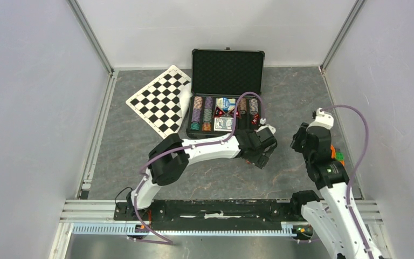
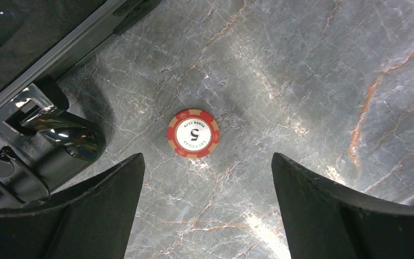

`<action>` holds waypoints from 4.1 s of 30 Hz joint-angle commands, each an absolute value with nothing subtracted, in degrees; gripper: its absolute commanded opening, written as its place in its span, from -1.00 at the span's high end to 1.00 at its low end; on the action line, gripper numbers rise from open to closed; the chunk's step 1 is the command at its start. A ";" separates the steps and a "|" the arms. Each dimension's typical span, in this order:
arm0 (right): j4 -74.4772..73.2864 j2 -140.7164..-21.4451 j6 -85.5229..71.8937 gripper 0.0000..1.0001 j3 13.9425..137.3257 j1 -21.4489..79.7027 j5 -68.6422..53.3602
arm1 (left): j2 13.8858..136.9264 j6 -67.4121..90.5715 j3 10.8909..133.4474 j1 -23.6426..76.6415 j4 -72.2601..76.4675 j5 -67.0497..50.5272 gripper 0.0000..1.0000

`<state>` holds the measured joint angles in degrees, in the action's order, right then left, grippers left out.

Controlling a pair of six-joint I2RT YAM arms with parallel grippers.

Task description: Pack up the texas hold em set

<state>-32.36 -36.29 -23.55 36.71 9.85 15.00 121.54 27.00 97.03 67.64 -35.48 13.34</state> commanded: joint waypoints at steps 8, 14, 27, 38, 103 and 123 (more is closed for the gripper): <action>-34.87 -26.02 -25.36 -0.30 40.56 9.65 30.26 | 131.51 22.53 111.10 66.81 -48.20 8.67 -0.60; -34.43 -26.10 -26.10 -0.96 39.91 9.66 30.45 | 133.62 21.78 114.14 66.16 -51.17 7.34 -0.59; -34.25 -26.05 -25.75 -0.96 39.56 9.65 29.53 | 137.90 20.39 118.78 64.09 -54.60 2.88 -0.52; -34.01 -25.56 -25.67 -0.96 38.86 9.67 28.96 | 138.10 20.17 120.54 63.70 -54.68 3.03 -0.29; -33.75 -25.37 -24.90 -0.96 39.46 10.07 27.92 | 134.25 19.69 118.50 63.75 -55.80 2.12 0.31; -33.22 -27.08 -25.19 -0.96 39.46 10.11 27.13 | 122.70 17.00 114.09 58.10 -57.49 7.05 0.30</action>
